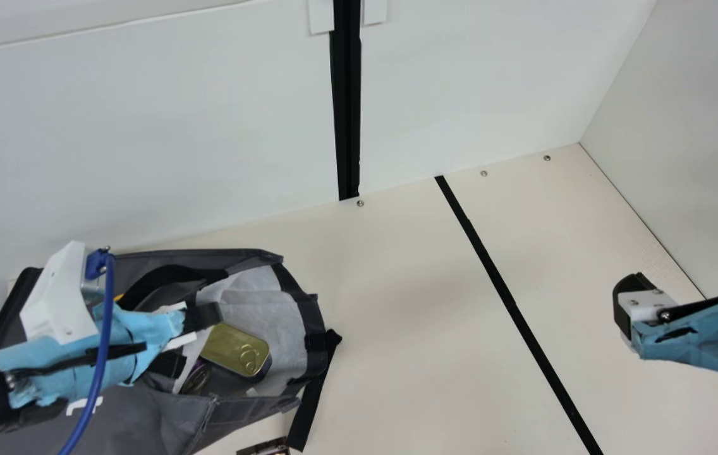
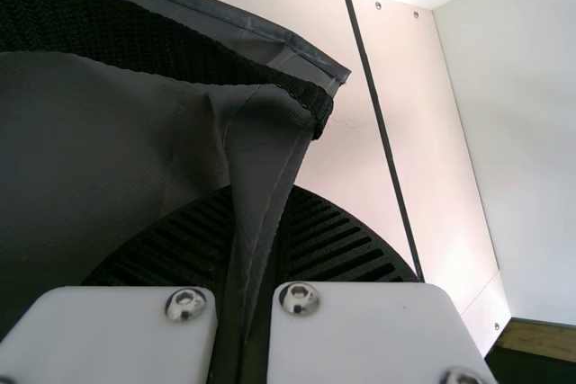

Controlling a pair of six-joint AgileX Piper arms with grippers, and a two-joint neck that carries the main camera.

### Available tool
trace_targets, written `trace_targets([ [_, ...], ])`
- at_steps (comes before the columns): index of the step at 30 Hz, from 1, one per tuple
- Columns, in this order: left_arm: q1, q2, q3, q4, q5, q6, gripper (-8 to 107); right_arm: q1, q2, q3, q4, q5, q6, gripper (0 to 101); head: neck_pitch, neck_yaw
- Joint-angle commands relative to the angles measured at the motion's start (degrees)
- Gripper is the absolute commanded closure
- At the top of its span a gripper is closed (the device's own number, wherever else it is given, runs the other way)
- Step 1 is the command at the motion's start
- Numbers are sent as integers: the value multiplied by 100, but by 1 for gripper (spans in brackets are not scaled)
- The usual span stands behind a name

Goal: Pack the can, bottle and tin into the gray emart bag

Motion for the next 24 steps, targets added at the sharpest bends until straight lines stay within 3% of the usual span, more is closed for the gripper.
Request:
trace_targets([
  [1,0,0,0,0,0,0,89,-41,3,0,60,-13,-49,10,-130,-14],
  [16,0,0,0,0,0,0,89,-27,190,-88,249,-13,-138,10,-130,-14],
  [24,0,0,0,0,0,0,89,185,423,-37,264,-184,7,10,-130,-14],
])
